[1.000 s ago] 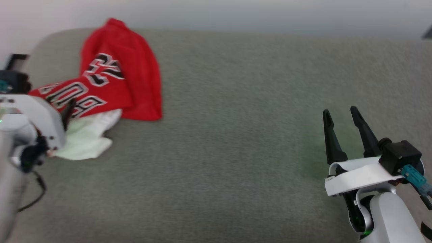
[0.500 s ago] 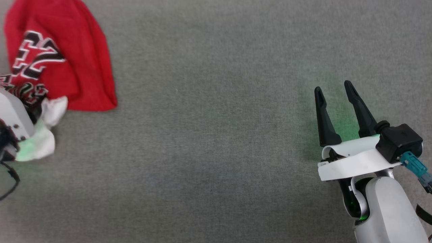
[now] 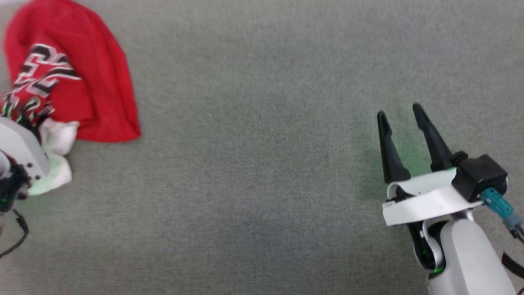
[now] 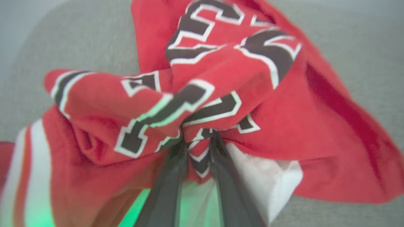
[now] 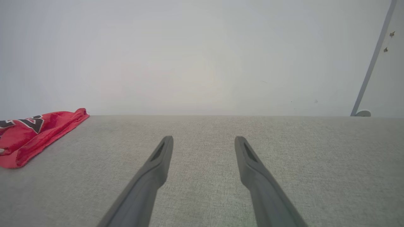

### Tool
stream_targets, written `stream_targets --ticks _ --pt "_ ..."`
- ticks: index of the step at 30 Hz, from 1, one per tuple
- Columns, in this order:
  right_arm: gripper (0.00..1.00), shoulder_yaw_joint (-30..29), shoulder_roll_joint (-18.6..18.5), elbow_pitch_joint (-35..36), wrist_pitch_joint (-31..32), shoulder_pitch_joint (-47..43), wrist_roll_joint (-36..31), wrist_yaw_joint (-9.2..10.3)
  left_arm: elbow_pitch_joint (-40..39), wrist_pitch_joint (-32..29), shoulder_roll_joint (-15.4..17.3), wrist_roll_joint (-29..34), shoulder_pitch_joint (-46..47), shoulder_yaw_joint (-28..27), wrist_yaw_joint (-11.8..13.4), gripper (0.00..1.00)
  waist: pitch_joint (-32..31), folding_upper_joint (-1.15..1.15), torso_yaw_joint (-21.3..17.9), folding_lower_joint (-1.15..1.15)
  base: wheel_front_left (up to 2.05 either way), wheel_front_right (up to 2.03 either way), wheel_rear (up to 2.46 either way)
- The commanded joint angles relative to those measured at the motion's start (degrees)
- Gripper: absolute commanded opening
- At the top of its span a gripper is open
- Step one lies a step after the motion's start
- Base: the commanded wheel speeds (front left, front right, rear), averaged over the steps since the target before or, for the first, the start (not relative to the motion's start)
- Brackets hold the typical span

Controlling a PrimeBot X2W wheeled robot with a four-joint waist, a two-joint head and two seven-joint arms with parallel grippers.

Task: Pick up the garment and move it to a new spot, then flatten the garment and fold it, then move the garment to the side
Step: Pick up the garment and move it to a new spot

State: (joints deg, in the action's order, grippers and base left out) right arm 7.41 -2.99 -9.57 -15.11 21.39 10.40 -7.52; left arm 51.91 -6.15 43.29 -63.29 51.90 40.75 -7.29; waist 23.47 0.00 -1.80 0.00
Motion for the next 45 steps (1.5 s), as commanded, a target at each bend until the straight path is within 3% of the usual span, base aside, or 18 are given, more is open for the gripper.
stream_targets --ticks 1,10,16,24,29,35,45 --pt "1.00 -0.01 0.11 -0.48 -0.04 -1.34 0.69 0.06 -0.21 2.38 -0.39 0.71 0.56 0.57 -0.30 0.00 -4.47 0.00 1.70 0.00 0.00 0.00 0.00" --pt "1.00 -0.46 0.11 -1.85 -0.05 -4.69 3.65 0.06 -8.12 13.67 0.18 3.51 5.43 7.51 -0.25 0.00 -11.35 0.00 2.08 0.00 0.00 0.00 0.00" --pt "1.00 -0.61 0.11 -1.58 -0.05 -6.46 5.86 0.06 -16.42 14.55 -0.79 4.47 9.70 13.91 -0.25 0.00 -13.65 0.00 -0.83 0.00 0.00 0.00 0.00" --pt "1.00 -2.19 0.11 -0.25 -0.05 -8.01 9.16 0.06 -29.46 13.49 -3.29 4.32 16.74 22.90 -0.24 0.00 -12.78 0.00 -7.80 0.00 0.00 0.00 0.00" --pt "1.00 -4.35 0.14 0.68 -0.05 -8.26 11.17 0.06 -36.72 11.72 -7.87 6.11 21.85 31.08 -0.16 0.00 -10.51 0.00 -11.38 0.00 0.00 0.00 0.00" --pt "1.00 -5.57 0.13 1.64 -0.05 -6.94 13.53 0.06 -41.08 4.22 -11.90 13.14 19.84 32.67 -0.14 0.00 -7.34 0.00 -15.25 0.00 0.00 0.00 0.00" --pt "1.00 -4.30 0.13 2.44 -0.05 -6.05 17.62 0.06 -42.28 -9.64 -6.60 21.24 13.11 32.53 -0.14 0.00 -2.92 0.00 -18.70 0.00 0.00 0.00 0.00"
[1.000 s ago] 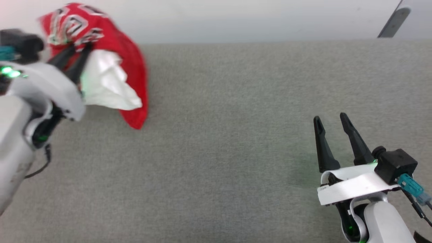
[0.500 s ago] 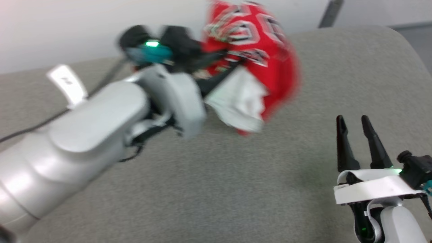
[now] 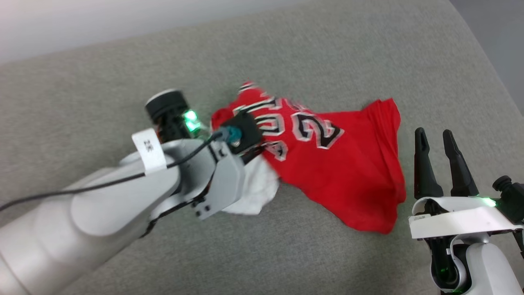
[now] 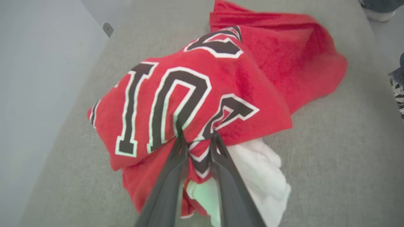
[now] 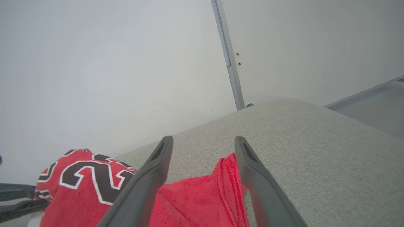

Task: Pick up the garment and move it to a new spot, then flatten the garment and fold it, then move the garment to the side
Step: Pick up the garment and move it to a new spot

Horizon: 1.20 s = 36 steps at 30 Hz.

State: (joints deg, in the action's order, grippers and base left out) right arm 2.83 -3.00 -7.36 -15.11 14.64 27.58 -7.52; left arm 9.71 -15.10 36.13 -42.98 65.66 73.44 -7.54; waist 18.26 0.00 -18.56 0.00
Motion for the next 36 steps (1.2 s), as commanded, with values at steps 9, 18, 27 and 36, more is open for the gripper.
stream_targets --ticks 9,18,27,36 --pt "1.00 1.19 0.13 0.69 -0.05 2.40 2.59 0.06 4.03 -8.97 4.27 2.38 -4.96 0.39 0.12 0.00 5.44 0.00 -3.70 0.00 0.00 0.00 0.00" --pt "1.00 1.17 0.14 1.20 -0.05 2.80 3.13 0.06 6.66 -14.16 6.55 0.73 -7.61 1.44 0.12 0.00 7.30 0.00 -4.63 0.00 0.00 0.00 0.00" --pt "1.00 0.88 0.11 0.52 -0.05 2.42 0.50 0.06 9.24 -5.52 4.49 -2.00 -5.23 0.85 0.19 0.90 4.48 0.00 -0.57 0.00 0.00 0.00 0.00" --pt "1.00 0.26 0.10 -1.55 -0.05 0.23 -5.54 0.06 10.06 11.35 1.46 -8.37 -5.24 -0.05 0.12 1.00 -2.87 0.00 7.31 0.00 0.00 0.00 0.00"
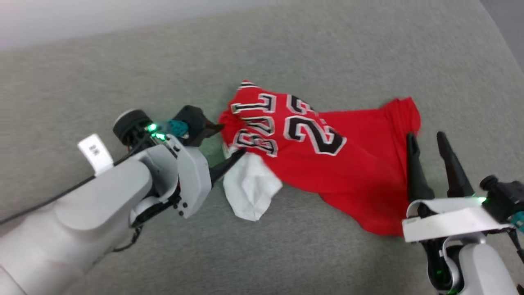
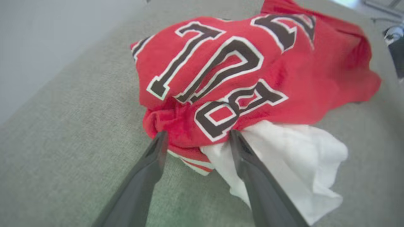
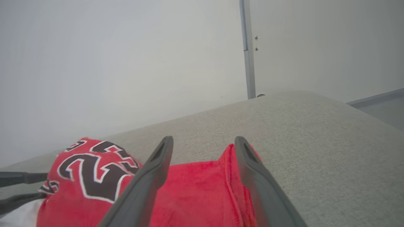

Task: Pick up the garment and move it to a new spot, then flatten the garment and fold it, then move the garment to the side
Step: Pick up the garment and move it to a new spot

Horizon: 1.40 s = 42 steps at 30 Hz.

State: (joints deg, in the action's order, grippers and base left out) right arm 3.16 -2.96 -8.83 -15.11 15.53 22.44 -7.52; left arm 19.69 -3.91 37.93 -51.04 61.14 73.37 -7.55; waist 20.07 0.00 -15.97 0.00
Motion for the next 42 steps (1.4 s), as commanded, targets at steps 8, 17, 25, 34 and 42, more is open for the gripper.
stream_targets --ticks 8,17,25,34,42 --pt "1.00 -1.07 0.05 -1.94 -0.05 -3.55 -5.38 0.06 6.08 15.97 -2.10 -11.28 -6.97 -0.10 0.13 1.00 -10.09 0.00 10.39 0.00 0.00 0.00 0.00" --pt "1.00 -7.74 0.06 -2.34 -0.05 -7.42 -10.35 0.06 12.90 19.01 -6.37 -10.45 -20.58 -15.74 0.13 1.00 -13.26 0.00 17.03 0.00 0.00 0.00 0.00" --pt "1.00 -12.40 -1.30 -1.89 -0.05 -9.56 -11.29 0.06 9.61 19.04 -12.70 3.38 -38.48 -43.43 0.13 1.00 -14.01 0.00 21.07 0.00 0.00 0.00 0.00" --pt "1.00 -13.57 -2.04 -2.02 -0.05 -11.47 -10.80 0.06 0.46 19.05 -19.27 15.70 -51.38 -60.40 0.13 1.00 -15.69 0.00 22.50 0.00 0.00 0.00 0.00" --pt "1.00 -13.71 -1.65 -0.99 -0.05 -11.84 -9.50 0.06 -4.25 19.05 -21.80 27.42 -57.62 -69.13 0.13 1.00 -16.68 0.00 21.13 0.00 0.00 0.00 0.00"
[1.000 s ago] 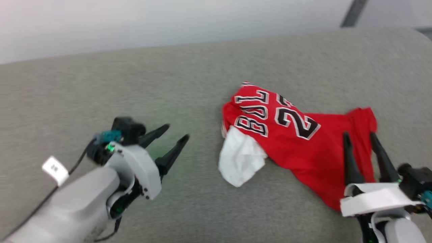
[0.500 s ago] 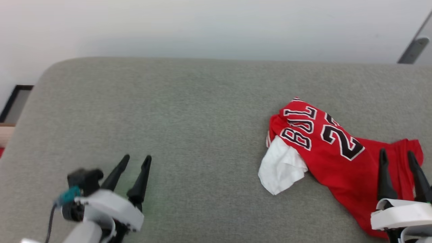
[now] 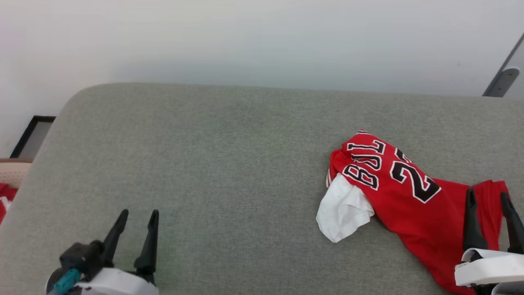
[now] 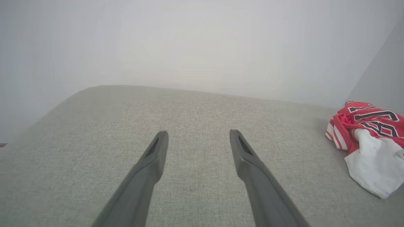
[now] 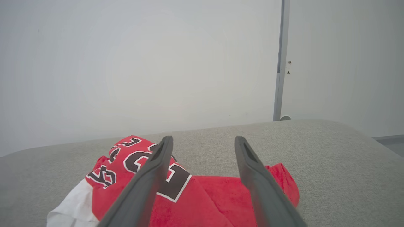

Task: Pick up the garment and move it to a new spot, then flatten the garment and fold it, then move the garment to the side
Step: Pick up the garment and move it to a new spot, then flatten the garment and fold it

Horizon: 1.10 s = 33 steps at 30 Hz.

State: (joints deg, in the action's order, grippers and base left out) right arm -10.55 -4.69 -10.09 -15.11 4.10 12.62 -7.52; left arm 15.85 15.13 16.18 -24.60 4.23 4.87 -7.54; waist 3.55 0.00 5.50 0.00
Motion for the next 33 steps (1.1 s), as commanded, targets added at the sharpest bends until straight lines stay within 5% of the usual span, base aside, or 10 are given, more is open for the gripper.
stream_targets --ticks 1,15,29,33 --pt "1.00 0.06 0.03 0.42 -0.05 -0.50 0.43 0.06 -0.87 0.00 -0.45 2.16 -1.27 -1.23 0.12 1.00 -0.21 0.00 -0.49 0.00 0.00 0.00 0.00" --pt "1.00 0.28 0.52 3.50 -0.05 -1.00 1.29 0.06 -4.99 0.01 -5.36 8.29 -3.97 -5.83 0.12 1.00 1.60 0.00 -1.42 0.00 0.00 0.00 0.00" --pt "1.00 0.97 0.83 3.37 -0.05 -0.33 1.14 0.06 -4.69 0.02 -5.10 7.36 -3.30 -4.77 0.12 1.00 1.52 0.00 -1.36 0.00 0.00 0.00 0.00" --pt "1.00 0.77 0.92 3.32 -0.05 -0.15 1.28 0.06 -3.14 0.02 -3.91 5.21 -0.56 -0.47 0.12 1.00 1.79 0.00 -1.19 0.00 0.00 0.00 0.00"
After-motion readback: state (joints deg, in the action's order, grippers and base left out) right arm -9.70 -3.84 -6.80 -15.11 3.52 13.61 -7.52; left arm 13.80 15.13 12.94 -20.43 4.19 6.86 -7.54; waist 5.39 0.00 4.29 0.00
